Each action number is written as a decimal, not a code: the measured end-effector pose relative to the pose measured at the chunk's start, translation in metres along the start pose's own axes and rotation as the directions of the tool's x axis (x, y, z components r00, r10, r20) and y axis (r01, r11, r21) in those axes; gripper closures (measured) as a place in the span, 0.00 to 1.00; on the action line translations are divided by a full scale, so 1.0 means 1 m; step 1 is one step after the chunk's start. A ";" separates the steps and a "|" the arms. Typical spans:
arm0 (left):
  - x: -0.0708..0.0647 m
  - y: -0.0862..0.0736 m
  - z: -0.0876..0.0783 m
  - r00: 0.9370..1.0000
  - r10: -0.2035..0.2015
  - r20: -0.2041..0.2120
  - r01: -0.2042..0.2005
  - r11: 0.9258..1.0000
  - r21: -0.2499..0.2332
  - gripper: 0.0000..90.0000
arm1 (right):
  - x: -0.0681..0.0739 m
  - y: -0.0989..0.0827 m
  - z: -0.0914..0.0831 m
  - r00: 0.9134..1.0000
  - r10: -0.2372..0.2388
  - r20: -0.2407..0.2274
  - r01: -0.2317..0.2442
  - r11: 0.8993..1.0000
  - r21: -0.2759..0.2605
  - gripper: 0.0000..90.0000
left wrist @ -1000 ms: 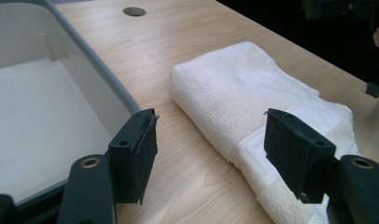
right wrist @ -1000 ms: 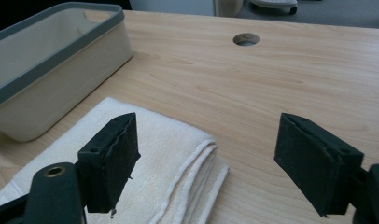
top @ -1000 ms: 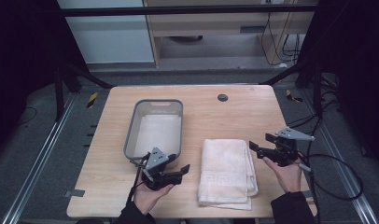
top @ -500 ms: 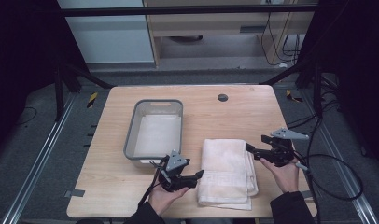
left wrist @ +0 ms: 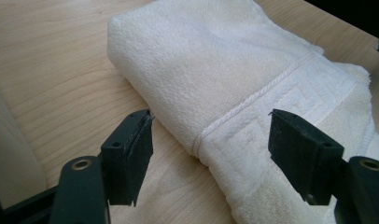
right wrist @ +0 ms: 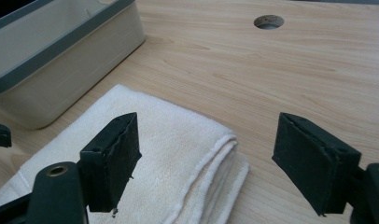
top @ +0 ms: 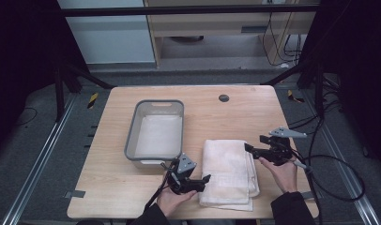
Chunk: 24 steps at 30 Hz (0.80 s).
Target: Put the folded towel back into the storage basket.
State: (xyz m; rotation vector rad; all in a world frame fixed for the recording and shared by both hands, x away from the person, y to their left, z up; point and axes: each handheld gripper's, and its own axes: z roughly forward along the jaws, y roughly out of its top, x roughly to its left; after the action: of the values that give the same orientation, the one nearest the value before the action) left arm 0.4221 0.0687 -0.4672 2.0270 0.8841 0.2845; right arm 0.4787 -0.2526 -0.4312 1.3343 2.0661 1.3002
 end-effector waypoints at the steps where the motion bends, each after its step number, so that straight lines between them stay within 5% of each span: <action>1: 0.000 -0.001 0.002 1.000 -0.001 0.002 0.001 1.000 0.004 0.33 | 0.000 0.000 0.003 1.000 0.005 -0.005 -0.005 1.000 0.007 0.25; 8: 0.001 -0.008 0.008 1.000 -0.005 0.009 0.005 0.999 0.032 0.32 | 0.001 -0.004 0.025 1.000 0.019 -0.025 -0.017 0.998 0.068 0.25; 19: 0.004 -0.016 0.015 1.000 -0.017 0.023 0.016 0.999 0.052 0.32 | 0.004 -0.014 0.045 1.000 -0.025 0.005 0.023 0.984 0.178 0.24; 24: 0.002 -0.019 0.019 0.999 -0.018 0.036 0.016 0.998 0.062 0.32 | 0.000 -0.022 0.047 1.000 0.026 -0.003 -0.025 0.987 0.159 0.27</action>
State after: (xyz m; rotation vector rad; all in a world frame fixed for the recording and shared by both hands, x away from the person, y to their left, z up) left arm 0.4239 0.0645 -0.4936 2.0745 0.8966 0.2121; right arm 0.5000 -0.2315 -0.4737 1.4296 2.2028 1.1698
